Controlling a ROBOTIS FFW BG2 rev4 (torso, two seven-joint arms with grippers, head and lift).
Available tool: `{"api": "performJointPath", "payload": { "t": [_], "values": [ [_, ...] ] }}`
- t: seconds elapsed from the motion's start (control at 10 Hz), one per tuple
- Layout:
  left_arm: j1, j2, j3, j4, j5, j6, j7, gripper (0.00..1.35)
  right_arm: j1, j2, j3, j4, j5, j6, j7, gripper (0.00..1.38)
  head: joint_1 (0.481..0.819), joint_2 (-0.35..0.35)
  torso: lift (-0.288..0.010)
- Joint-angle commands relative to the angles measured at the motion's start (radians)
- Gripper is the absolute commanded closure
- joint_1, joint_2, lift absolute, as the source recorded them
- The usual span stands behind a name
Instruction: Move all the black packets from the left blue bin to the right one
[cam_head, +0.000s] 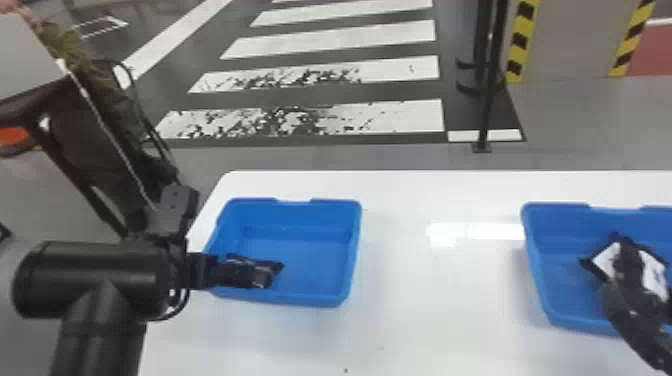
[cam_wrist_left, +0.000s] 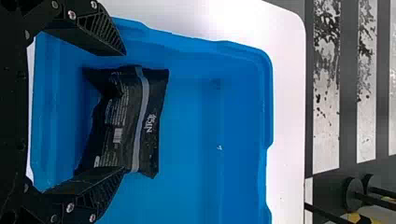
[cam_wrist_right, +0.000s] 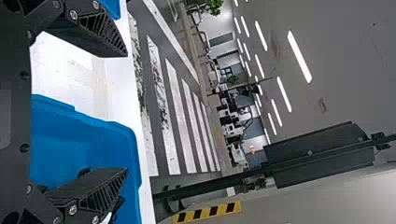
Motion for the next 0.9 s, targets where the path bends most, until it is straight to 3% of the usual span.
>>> {"api": "performJointPath", "payload": {
  "t": [0.0, 0.2, 0.3, 0.4, 0.5, 0.6, 0.7, 0.8],
  "values": [
    [-0.023, -0.003, -0.006, 0.046, -0.005, 0.001, 0.000, 0.18, -0.004, 0.000, 0.003, 0.007, -0.013, 0.005, 0.001, 0.16, 0.695, 0.242, -0.140],
    [-0.060, -0.008, -0.016, 0.122, -0.005, -0.026, 0.002, 0.18, -0.007, 0.000, 0.003, 0.014, -0.023, 0.012, 0.004, 0.16, 0.695, 0.246, -0.140],
    [-0.075, -0.008, -0.026, 0.149, -0.005, -0.026, 0.000, 0.36, -0.014, 0.000, 0.009, 0.022, -0.035, 0.012, 0.004, 0.16, 0.695, 0.245, -0.140],
    [-0.075, -0.009, -0.026, 0.156, -0.005, -0.014, 0.000, 0.85, -0.016, 0.000, 0.011, 0.027, -0.039, 0.012, 0.006, 0.16, 0.695, 0.241, -0.140],
    [-0.072, -0.009, -0.024, 0.159, -0.005, -0.014, 0.000, 0.98, -0.016, 0.000, 0.011, 0.027, -0.043, 0.015, 0.007, 0.16, 0.695, 0.241, -0.140],
    [-0.065, -0.009, -0.020, 0.159, -0.005, -0.043, -0.010, 1.01, -0.016, 0.000, 0.011, 0.029, -0.051, 0.017, 0.007, 0.16, 0.695, 0.242, -0.140],
    [-0.055, -0.011, -0.012, 0.149, 0.001, -0.102, -0.023, 1.24, -0.016, -0.002, 0.011, 0.029, -0.055, 0.017, 0.007, 0.16, 0.695, 0.243, -0.140],
    [-0.040, -0.011, -0.010, 0.102, 0.009, -0.112, -0.027, 1.20, -0.016, -0.002, 0.011, 0.029, -0.055, 0.019, 0.007, 0.16, 0.695, 0.240, -0.140]
  ]
}}
